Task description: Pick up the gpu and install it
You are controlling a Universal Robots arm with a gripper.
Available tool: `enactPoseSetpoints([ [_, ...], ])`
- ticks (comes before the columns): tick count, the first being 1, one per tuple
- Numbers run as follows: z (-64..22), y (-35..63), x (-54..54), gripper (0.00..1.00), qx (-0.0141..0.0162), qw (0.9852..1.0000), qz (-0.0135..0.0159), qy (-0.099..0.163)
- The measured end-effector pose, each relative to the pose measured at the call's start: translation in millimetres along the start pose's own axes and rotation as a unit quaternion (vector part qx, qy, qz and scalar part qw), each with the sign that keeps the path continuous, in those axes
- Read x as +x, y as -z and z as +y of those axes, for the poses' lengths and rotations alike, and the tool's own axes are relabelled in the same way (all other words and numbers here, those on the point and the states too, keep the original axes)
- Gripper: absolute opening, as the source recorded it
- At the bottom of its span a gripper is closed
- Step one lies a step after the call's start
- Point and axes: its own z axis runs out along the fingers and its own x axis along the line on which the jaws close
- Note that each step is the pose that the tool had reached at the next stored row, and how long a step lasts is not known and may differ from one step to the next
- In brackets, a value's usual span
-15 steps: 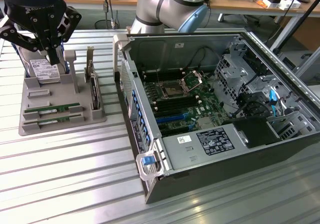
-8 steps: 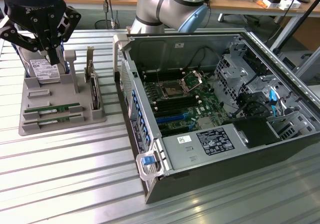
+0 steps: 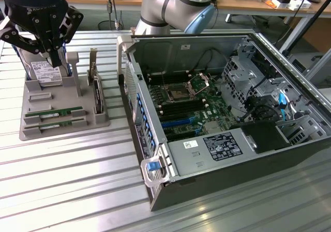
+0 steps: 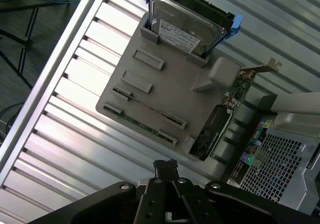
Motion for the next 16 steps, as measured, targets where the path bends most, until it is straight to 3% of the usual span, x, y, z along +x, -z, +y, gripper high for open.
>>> enactPoseSetpoints([
  [16,0.0,0.0,0.0,0.11,-0.0008,0.9995,0.0014,0.031],
])
